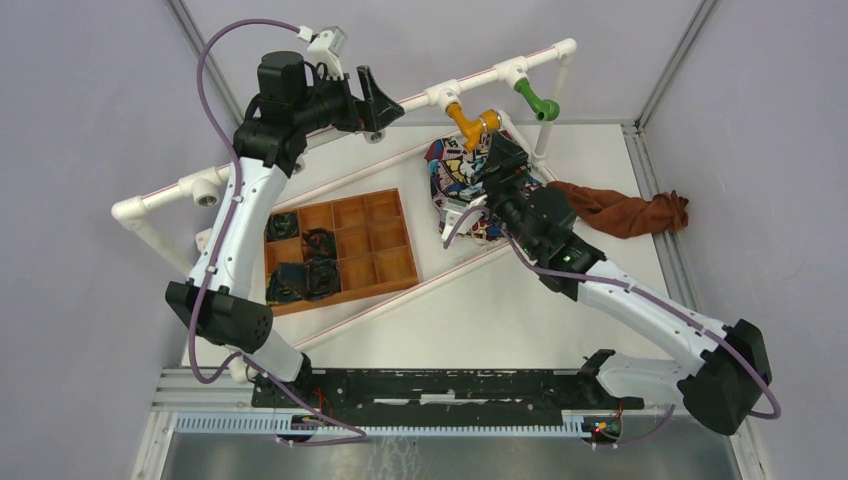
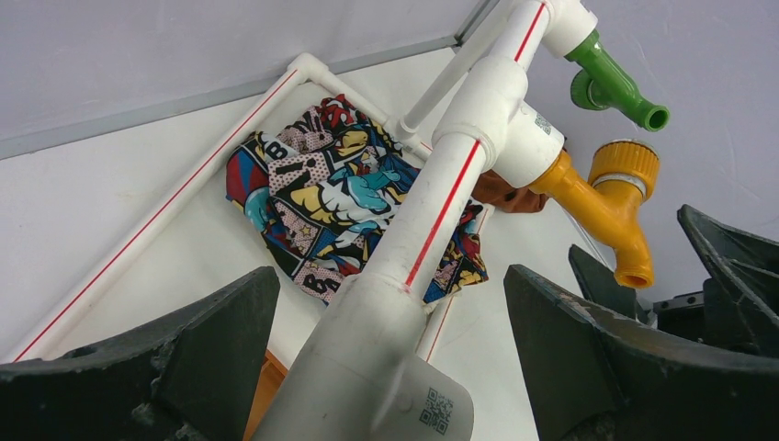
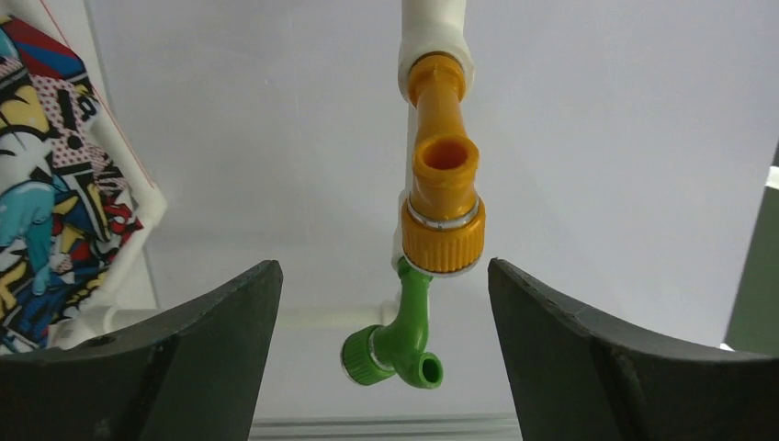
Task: Install the water faucets
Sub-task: Screw the water faucet onto the adaptor.
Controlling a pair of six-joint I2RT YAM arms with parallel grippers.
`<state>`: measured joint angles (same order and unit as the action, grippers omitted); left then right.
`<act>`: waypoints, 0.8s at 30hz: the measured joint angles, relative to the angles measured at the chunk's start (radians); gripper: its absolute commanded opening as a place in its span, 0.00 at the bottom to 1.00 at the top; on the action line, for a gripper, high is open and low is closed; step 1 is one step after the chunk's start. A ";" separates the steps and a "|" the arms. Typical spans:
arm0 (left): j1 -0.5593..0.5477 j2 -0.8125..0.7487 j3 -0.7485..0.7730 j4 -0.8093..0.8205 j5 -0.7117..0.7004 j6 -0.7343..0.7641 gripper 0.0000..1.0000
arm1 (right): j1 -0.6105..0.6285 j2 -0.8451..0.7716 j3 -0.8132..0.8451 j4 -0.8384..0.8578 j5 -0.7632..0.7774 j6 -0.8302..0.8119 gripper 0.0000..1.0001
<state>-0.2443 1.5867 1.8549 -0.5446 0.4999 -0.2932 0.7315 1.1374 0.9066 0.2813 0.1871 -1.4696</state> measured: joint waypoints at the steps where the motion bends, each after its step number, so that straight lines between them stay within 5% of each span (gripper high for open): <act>1: 0.000 0.000 0.000 0.000 0.000 0.000 1.00 | 0.004 0.019 -0.004 0.026 0.011 -0.035 0.90; 9: 0.000 0.000 0.000 0.000 0.000 0.000 1.00 | 0.019 0.141 -0.027 0.314 0.075 -0.242 0.89; 13: 0.000 0.000 0.000 0.000 0.000 0.000 1.00 | 0.020 0.203 -0.018 0.377 0.076 -0.289 0.81; 24: 0.000 0.000 0.000 0.000 0.000 0.000 1.00 | 0.021 0.271 0.063 0.437 0.085 -0.220 0.17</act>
<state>-0.2443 1.5867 1.8549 -0.5449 0.4995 -0.2928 0.7521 1.4086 0.9691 0.7185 0.2718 -1.6897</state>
